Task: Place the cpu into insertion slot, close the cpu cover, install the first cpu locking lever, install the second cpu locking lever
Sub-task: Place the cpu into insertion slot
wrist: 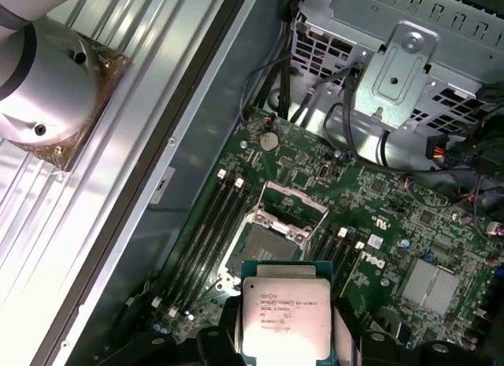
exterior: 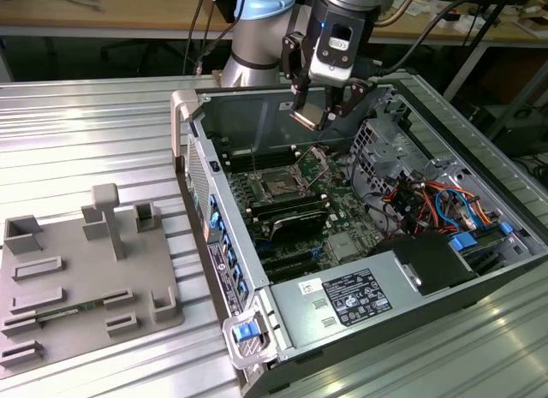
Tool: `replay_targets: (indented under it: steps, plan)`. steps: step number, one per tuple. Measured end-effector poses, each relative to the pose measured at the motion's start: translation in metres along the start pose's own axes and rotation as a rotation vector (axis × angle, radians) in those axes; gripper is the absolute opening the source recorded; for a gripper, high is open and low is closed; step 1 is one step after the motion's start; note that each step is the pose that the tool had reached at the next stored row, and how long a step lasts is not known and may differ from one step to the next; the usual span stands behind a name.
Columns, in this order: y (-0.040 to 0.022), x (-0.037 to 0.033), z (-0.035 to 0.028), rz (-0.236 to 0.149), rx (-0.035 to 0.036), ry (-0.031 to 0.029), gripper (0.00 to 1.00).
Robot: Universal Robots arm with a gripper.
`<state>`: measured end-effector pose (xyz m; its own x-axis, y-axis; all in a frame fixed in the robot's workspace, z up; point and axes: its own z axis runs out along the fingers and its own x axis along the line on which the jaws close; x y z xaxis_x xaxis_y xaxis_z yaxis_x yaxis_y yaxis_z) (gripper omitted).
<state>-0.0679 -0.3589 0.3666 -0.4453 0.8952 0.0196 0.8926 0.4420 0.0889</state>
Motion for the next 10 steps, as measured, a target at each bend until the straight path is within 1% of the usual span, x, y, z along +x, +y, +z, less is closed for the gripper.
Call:
replay_targets:
  steps: [3, 5, 10]
  plan:
    - [-0.0008, 0.0004, 0.0001, 0.020, -0.0004, -0.0018, 0.55]
    - [-0.0017, 0.0008, 0.0003, 0.042, -0.0008, -0.0037, 0.55]
    - [-0.0028, 0.0014, 0.0006, 0.072, -0.0013, -0.0064, 0.55]
